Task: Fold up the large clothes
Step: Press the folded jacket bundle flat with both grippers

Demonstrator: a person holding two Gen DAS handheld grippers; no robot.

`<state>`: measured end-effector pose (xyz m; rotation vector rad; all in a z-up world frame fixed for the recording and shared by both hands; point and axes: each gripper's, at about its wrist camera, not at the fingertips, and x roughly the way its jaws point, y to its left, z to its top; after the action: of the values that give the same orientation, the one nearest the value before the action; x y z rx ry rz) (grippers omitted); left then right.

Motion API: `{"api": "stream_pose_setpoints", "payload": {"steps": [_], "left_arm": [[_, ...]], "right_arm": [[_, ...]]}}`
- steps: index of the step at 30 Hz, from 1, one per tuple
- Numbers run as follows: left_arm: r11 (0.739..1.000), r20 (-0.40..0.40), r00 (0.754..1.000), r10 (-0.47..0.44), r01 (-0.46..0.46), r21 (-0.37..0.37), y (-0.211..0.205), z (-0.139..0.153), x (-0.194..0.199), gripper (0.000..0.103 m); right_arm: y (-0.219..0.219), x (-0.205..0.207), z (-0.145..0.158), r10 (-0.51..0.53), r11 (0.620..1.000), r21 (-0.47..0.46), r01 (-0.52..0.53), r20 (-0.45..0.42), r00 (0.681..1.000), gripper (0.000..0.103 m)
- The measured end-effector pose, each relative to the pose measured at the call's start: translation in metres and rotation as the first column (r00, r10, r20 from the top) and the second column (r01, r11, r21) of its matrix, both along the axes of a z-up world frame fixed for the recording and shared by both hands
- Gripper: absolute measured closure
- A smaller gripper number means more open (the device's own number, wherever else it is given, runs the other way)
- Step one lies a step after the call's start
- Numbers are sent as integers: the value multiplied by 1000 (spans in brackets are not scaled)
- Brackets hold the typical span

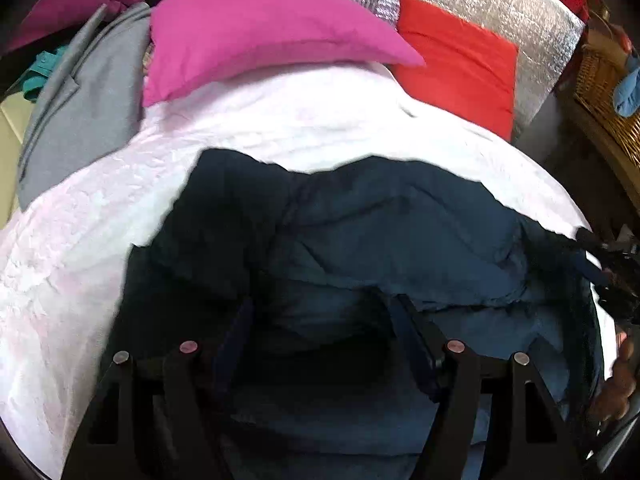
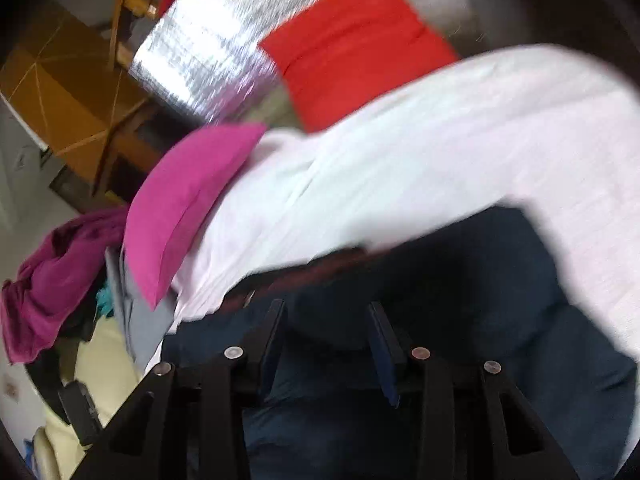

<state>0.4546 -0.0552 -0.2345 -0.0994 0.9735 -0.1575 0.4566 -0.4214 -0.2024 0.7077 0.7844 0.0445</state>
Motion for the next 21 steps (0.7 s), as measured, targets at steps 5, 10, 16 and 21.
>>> {"api": "stream_pose_setpoints", "payload": {"steps": [5,10,16,21], "left_arm": [[996,-48,999,18,-14,87,0,-17,5,31],[993,-22,1000,-3,5,116,-6,-11,-2,31],[995,15,999,46,-47,87,15,5,-7,31],[987,61,998,13,-23,159,14,11,-17,31]], "right_arm": [[-39,3,-40,-58,996,56,65,-120,991,61],[-30,-1,-22,-55,998,31,57,-63,997,64],[52,19,12,165,986,-20,-164,38,986,64],[106,40,-15,251,968,-14,-252,-25,968,64]]}}
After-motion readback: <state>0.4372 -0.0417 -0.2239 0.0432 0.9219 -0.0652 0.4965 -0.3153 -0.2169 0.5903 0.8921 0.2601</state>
